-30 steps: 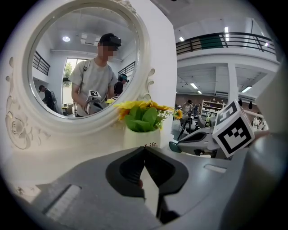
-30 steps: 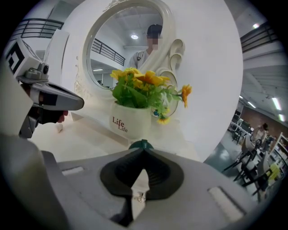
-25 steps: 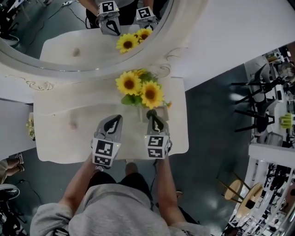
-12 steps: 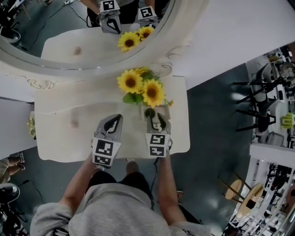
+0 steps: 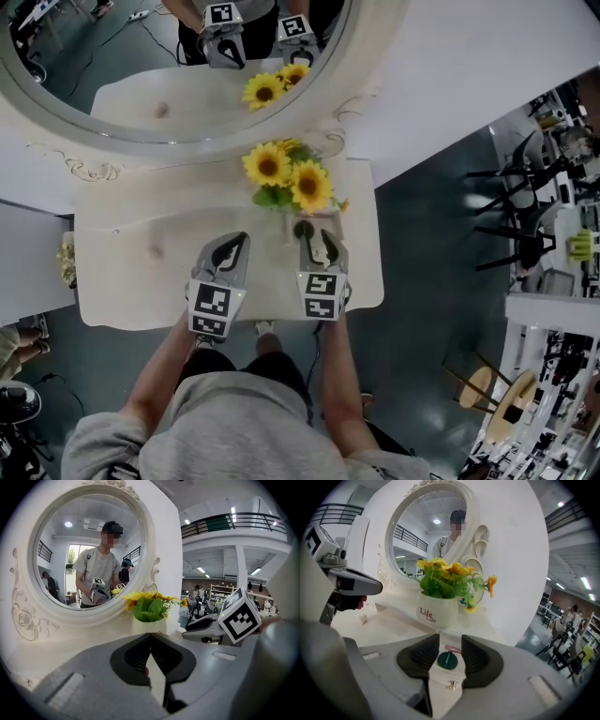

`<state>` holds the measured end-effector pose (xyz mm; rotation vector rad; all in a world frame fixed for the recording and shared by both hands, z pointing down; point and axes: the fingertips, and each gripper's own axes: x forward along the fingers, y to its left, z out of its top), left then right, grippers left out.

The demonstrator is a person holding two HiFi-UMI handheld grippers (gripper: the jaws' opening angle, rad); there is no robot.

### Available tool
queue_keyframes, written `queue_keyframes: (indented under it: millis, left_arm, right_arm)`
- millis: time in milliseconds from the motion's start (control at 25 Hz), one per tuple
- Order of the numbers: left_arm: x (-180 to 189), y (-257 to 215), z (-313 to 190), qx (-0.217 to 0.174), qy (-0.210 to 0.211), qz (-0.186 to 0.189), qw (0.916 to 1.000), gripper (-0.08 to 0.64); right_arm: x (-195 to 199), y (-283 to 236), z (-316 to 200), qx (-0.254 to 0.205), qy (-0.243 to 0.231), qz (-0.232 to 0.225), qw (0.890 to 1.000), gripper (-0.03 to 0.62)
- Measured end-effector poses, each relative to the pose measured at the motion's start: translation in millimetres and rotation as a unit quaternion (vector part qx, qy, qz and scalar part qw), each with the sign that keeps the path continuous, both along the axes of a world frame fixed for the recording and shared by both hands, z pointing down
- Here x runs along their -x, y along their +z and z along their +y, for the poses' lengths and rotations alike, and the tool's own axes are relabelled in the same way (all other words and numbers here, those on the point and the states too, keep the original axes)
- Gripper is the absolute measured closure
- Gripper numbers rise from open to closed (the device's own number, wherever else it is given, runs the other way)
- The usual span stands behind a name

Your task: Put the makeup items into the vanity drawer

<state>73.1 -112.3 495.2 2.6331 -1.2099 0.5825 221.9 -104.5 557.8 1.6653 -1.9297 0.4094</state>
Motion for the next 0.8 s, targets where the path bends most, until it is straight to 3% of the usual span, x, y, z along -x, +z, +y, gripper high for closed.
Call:
queue_keyframes:
  millis: [440, 800]
  left_arm:
    - [18.3, -57.4, 13.5, -0.056, 0.019, 0.019, 0.9981, 0.549]
    - [46.9, -98.7, 34.3, -0.091, 0.039, 0.037, 0.9944, 0.549]
  right_arm:
    - [23.9, -81.8, 22.4, -0.082, 0.018, -0.007, 0.996, 0.443]
    - [59.6, -148.8, 55.9, -0.174, 0.052, 0.001, 0.983, 0.5]
